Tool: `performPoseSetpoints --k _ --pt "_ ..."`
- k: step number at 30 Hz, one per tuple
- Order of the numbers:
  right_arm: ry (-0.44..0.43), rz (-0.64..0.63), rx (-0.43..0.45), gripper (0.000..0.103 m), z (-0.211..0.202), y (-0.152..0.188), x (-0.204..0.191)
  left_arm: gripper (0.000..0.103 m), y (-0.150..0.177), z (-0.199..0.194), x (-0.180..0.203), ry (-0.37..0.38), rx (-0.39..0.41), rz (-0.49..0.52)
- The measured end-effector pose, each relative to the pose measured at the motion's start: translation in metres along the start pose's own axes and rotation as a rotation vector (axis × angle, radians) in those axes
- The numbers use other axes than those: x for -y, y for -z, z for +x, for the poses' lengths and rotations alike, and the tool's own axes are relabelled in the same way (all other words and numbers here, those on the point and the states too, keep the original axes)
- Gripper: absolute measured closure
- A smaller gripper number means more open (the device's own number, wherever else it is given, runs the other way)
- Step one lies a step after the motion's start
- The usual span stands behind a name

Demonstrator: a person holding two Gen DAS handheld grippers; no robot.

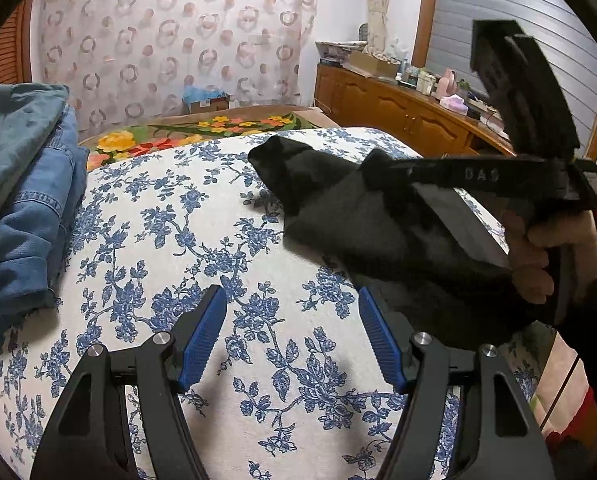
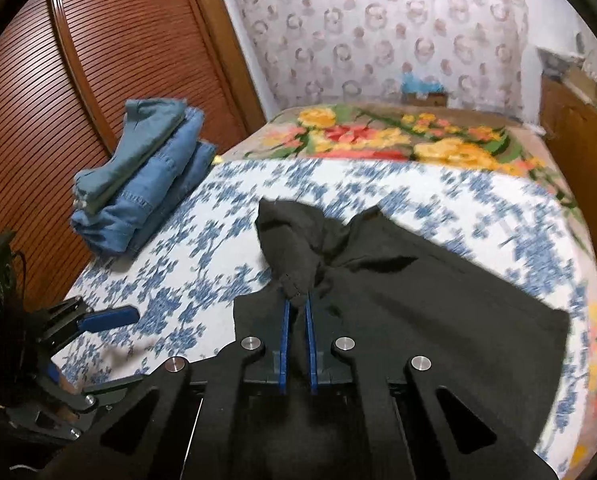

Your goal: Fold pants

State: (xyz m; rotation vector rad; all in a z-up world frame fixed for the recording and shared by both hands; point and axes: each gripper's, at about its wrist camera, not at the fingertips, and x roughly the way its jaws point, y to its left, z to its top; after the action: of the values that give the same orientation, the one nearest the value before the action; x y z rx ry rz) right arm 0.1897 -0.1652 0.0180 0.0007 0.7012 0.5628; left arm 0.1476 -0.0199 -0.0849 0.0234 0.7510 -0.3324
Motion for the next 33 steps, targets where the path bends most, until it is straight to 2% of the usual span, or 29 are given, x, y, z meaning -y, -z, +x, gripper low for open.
performPoseSetpoints --k 10,18,25,29,33 --pt "0.113 0.001 0.080 0.097 -0.031 -0.003 0.014 0.034 -0.003 0.006 0.011 0.008 -0.005 0.021" --pt "0.233 0.058 0.076 0.097 -0.040 -0.006 0.051 0.034 -0.010 0.011 0.017 0.013 -0.004 0.038" --pt "0.327 0.129 0.056 0.097 -0.043 0.005 0.084 0.034 -0.009 0.015 0.023 0.019 -0.015 0.051" --pt "0.325 0.194 0.048 0.097 -0.039 0.008 0.097 0.034 -0.007 0.016 0.026 0.019 -0.021 0.057" --pt "0.371 0.181 0.042 0.097 -0.038 0.007 0.092 0.034 -0.007 0.017 0.028 0.016 -0.026 0.060"
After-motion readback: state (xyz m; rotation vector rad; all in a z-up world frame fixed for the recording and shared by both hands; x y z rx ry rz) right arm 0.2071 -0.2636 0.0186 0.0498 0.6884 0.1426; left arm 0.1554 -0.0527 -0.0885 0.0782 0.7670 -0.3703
